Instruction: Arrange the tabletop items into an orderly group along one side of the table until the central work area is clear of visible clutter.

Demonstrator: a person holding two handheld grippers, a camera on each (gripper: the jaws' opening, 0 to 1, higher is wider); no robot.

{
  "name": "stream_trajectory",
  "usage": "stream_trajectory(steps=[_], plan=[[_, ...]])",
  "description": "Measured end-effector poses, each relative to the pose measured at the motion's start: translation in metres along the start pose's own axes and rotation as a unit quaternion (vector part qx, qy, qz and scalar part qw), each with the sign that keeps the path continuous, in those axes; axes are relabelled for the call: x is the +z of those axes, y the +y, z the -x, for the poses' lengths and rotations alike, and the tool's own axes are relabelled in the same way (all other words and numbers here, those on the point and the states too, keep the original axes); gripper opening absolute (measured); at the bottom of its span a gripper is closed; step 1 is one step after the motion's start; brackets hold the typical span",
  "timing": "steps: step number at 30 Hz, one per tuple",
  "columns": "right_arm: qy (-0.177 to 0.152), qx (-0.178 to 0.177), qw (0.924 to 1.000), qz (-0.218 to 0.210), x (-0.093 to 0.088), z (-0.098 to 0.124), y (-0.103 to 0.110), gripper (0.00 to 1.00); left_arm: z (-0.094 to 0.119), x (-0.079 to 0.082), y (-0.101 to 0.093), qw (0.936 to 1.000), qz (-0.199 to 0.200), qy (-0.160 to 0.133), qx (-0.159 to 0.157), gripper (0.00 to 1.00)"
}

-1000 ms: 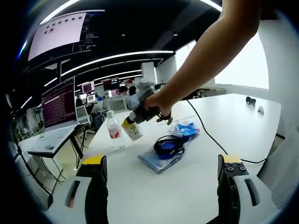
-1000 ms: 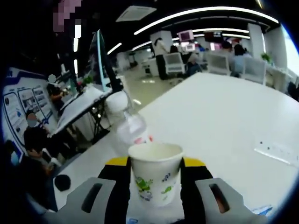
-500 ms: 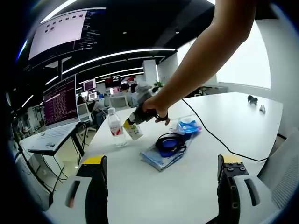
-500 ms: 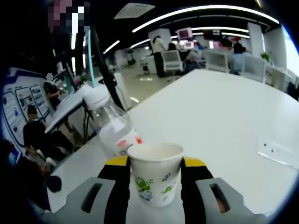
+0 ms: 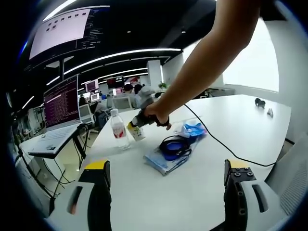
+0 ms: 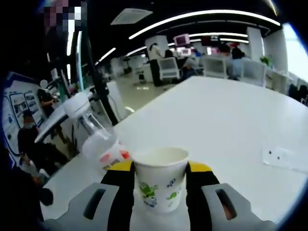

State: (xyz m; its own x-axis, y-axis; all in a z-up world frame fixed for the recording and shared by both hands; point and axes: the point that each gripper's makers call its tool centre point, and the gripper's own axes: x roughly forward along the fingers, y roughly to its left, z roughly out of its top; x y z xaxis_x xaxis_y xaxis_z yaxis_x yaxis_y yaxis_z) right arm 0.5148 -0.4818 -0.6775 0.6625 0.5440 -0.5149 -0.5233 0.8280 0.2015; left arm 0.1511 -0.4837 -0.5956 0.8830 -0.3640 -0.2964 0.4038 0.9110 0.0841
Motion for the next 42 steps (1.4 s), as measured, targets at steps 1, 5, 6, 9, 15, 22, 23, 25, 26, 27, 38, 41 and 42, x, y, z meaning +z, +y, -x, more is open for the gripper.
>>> stream_trajectory(steps=[1, 5, 6, 9, 15, 22, 23, 25, 26, 27, 38, 41, 42], plan=[[-0.007, 0.004, 0.9999, -0.008, 0.002, -0.003, 0.001, 0.38, 0.000, -0.001, 0.000, 1.0000, -0.001, 0.003, 0.000, 0.99], [-0.020, 0.005, 0.9998, -0.004, 0.003, -0.010, 0.003, 0.38, -0.001, -0.001, 0.000, 1.0000, -0.001, 0.005, -0.001, 0.99], [-0.019, 0.004, 0.9998, -0.003, 0.001, -0.011, 0.003, 0.38, -0.001, -0.002, -0.001, 1.0000, -0.001, 0.005, -0.002, 0.99], [-0.036, 0.005, 0.9993, -0.006, 0.002, -0.013, 0.004, 0.38, -0.001, -0.002, -0.001, 1.0000, -0.001, 0.006, -0.002, 0.99], [-0.053, -0.001, 0.9986, -0.010, 0.003, -0.010, 0.004, 0.38, -0.001, -0.003, -0.001, 1.0000, -0.001, 0.008, -0.003, 0.99], [-0.051, 0.007, 0.9986, 0.013, -0.001, -0.003, 0.007, 0.39, -0.001, -0.002, -0.001, 1.0000, 0.000, 0.007, -0.003, 0.99], [-0.052, 0.007, 0.9985, 0.016, -0.002, -0.003, 0.007, 0.39, -0.002, -0.002, -0.001, 1.0000, 0.000, 0.007, -0.004, 0.99], [-0.051, 0.006, 0.9984, 0.022, -0.003, -0.002, 0.007, 0.39, -0.002, -0.002, -0.001, 1.0000, -0.001, 0.007, -0.005, 0.99], [-0.049, 0.006, 0.9985, 0.023, -0.005, -0.001, 0.008, 0.39, -0.002, -0.002, -0.001, 1.0000, 0.000, 0.007, -0.005, 0.99], [-0.048, 0.006, 0.9985, 0.023, -0.005, -0.001, 0.008, 0.39, -0.001, -0.002, -0.001, 1.0000, 0.000, 0.007, -0.004, 0.99], [-0.029, 0.007, 0.9980, 0.057, -0.016, 0.008, 0.013, 0.39, -0.001, -0.001, 0.000, 1.0000, 0.001, 0.005, -0.002, 0.99], [0.009, 0.015, 0.9974, 0.069, -0.031, 0.009, 0.014, 0.39, -0.001, -0.001, -0.001, 1.0000, 0.002, 0.004, -0.003, 0.99], [0.008, 0.017, 0.9970, 0.075, -0.032, 0.010, 0.016, 0.38, -0.001, -0.001, 0.000, 1.0000, 0.001, 0.004, -0.002, 0.99]])
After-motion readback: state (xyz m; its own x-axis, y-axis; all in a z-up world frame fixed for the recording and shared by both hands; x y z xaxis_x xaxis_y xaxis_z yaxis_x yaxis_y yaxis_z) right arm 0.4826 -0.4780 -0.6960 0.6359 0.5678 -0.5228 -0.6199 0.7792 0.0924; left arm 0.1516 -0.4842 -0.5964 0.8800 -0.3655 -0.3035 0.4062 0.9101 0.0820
